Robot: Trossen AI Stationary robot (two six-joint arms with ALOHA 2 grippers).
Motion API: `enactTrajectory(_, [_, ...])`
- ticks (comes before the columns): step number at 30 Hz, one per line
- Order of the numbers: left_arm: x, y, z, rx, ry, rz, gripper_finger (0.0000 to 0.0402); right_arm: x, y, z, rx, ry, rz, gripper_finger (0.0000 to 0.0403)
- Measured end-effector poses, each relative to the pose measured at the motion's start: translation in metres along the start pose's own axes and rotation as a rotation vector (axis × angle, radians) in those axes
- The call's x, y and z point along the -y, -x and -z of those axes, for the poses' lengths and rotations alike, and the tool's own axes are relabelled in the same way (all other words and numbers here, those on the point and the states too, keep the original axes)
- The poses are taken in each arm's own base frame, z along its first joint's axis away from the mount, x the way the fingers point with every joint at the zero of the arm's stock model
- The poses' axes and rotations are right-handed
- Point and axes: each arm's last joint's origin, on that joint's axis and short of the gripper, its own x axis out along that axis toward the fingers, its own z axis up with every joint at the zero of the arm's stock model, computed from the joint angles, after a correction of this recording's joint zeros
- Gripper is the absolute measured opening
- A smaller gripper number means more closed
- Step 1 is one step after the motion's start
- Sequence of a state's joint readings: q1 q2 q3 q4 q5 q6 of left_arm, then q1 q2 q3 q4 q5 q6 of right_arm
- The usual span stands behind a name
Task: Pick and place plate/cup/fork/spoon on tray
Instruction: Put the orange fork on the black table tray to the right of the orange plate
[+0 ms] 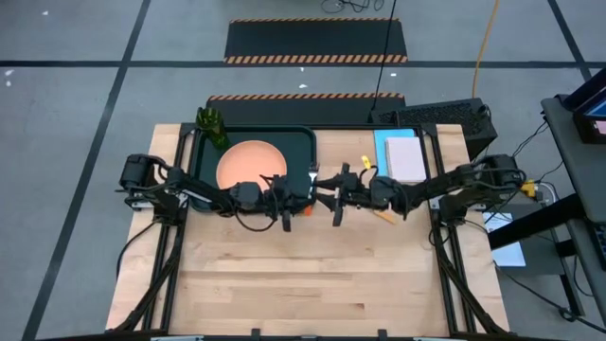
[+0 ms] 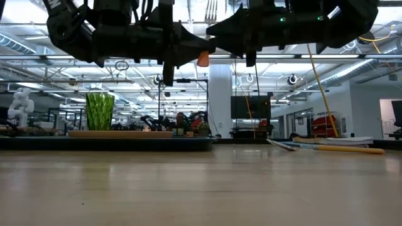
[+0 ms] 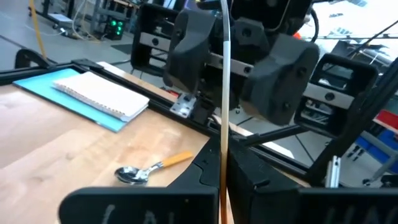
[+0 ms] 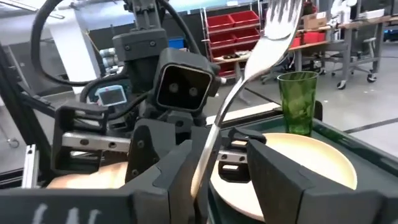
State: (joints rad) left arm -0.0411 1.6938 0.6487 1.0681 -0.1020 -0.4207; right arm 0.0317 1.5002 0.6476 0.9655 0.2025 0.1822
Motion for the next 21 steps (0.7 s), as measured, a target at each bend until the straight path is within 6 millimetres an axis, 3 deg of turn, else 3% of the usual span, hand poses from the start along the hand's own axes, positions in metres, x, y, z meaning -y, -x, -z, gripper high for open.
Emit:
enactTrajectory(5, [-0.005,0.0,0.0,-0.012,-0.006,-0.019,0.0007,0.007,-0.001,-0.004,0.017,-0.022,-0.034,0.0102])
enactTrajectory(12, [-0.008,-0.001,-0.001,-0.007,-0.021,-0.032,0.0007,0.013,-0.003,-0.005,0.026,-0.044,-0.04,0.0009])
enactTrajectory(18, [-0.009,-0.001,-0.002,0.002,-0.054,-0.052,0.0015,0.016,-0.003,-0.006,0.029,-0.047,-0.041,0.0003])
enactTrajectory(21, [-0.01,-0.001,-0.002,0.009,-0.08,-0.072,0.0042,0.02,-0.004,-0.007,0.031,-0.054,-0.03,0.0002])
